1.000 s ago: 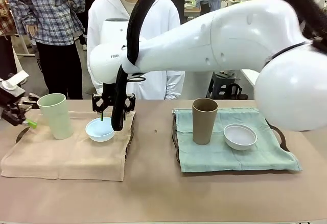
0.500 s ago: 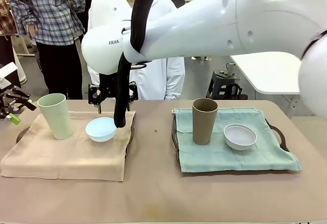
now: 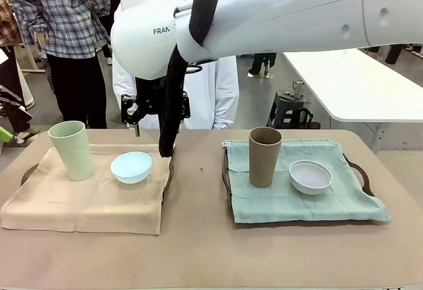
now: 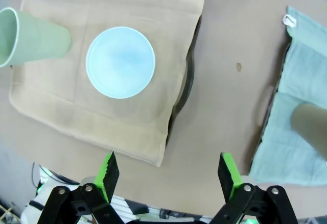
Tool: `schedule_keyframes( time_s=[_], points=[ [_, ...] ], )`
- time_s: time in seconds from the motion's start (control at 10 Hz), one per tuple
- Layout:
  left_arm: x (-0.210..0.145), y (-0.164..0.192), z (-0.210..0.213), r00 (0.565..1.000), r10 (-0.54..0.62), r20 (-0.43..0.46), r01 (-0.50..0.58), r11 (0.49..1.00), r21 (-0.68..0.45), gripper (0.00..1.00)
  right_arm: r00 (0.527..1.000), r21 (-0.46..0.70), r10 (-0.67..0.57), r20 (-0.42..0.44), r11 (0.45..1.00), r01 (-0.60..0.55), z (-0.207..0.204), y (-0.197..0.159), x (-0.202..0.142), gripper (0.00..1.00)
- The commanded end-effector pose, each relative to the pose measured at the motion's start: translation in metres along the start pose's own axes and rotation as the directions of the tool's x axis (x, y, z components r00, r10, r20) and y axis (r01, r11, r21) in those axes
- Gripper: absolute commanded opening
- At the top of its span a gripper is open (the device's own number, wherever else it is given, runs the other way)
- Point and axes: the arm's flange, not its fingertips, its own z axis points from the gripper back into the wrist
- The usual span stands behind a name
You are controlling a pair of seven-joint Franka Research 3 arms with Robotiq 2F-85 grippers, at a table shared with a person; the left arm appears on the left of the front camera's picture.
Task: Set up a tray with a mat and arrange the tableware.
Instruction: Place the Picnic Bowl and Reusable plastic cup back onto the Handle tray in front of the human's position.
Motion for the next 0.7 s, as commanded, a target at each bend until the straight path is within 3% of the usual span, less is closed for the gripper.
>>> schedule_keyframes(
  time_s=[0.0,0.3,0.6],
  points=[
    [0.017,-0.019,0.002,0.996,0.051,-0.079,-0.047,0.998,0.045,1.0,0.999,-0.003,-0.026,-0.028,1.0,0.026,0.007,-0.007,-0.021,1.0],
    [0.048,-0.038,0.014,0.938,0.28,-0.203,-0.234,0.947,0.221,1.0,1.0,-0.018,-0.017,0.023,1.0,0.017,0.046,-0.007,-0.04,1.0],
    [0.069,-0.058,0.033,0.869,0.45,-0.206,-0.397,0.883,0.252,1.0,0.999,0.016,-0.036,0.034,0.999,0.036,0.053,-0.018,-0.036,1.0]
  ],
)
